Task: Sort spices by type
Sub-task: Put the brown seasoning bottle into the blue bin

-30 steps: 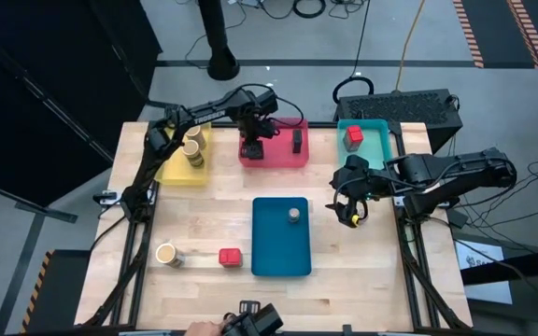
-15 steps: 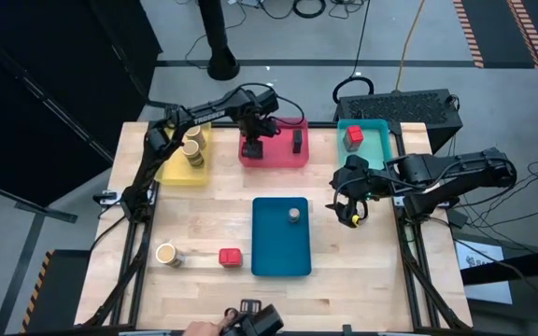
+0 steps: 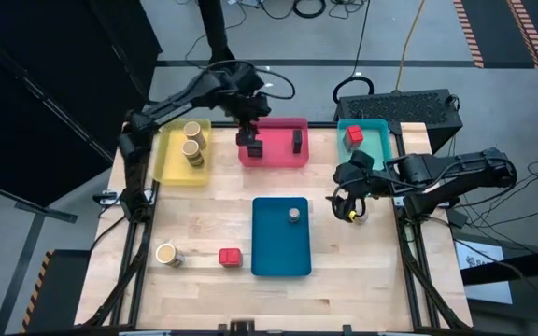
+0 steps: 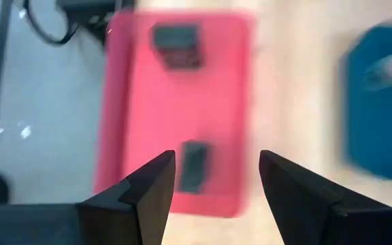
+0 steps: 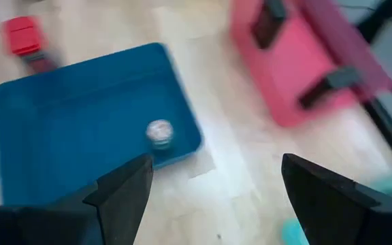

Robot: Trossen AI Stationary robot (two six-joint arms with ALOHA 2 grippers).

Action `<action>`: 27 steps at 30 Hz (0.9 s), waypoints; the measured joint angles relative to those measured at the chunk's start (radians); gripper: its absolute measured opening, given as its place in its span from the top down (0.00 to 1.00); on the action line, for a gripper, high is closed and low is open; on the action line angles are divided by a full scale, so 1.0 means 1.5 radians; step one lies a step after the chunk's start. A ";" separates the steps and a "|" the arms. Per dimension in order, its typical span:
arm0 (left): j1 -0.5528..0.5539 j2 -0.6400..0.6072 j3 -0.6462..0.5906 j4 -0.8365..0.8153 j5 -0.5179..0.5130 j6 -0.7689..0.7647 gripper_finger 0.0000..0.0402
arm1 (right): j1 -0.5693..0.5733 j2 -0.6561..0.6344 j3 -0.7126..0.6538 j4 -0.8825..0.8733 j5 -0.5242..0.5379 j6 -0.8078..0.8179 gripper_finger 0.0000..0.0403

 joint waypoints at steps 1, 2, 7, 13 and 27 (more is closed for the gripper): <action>-0.015 -0.018 -0.004 -0.001 0.009 -0.015 0.46 | 0.000 0.000 0.000 -0.011 0.019 0.023 0.24; -0.033 -0.038 -0.011 0.000 0.013 -0.021 0.47 | 0.000 0.000 0.000 -0.024 0.035 0.049 0.24; -0.156 -0.137 -0.060 0.026 0.017 -0.074 0.52 | 0.008 0.024 0.000 -0.099 0.053 0.194 0.24; -0.323 -0.235 -0.155 0.070 -0.041 -0.147 0.56 | 0.037 0.091 0.000 -0.127 -0.021 0.317 0.24; -0.662 -0.406 -0.440 0.289 -0.436 -0.370 0.56 | 0.091 0.158 0.000 -0.317 -0.210 0.512 0.24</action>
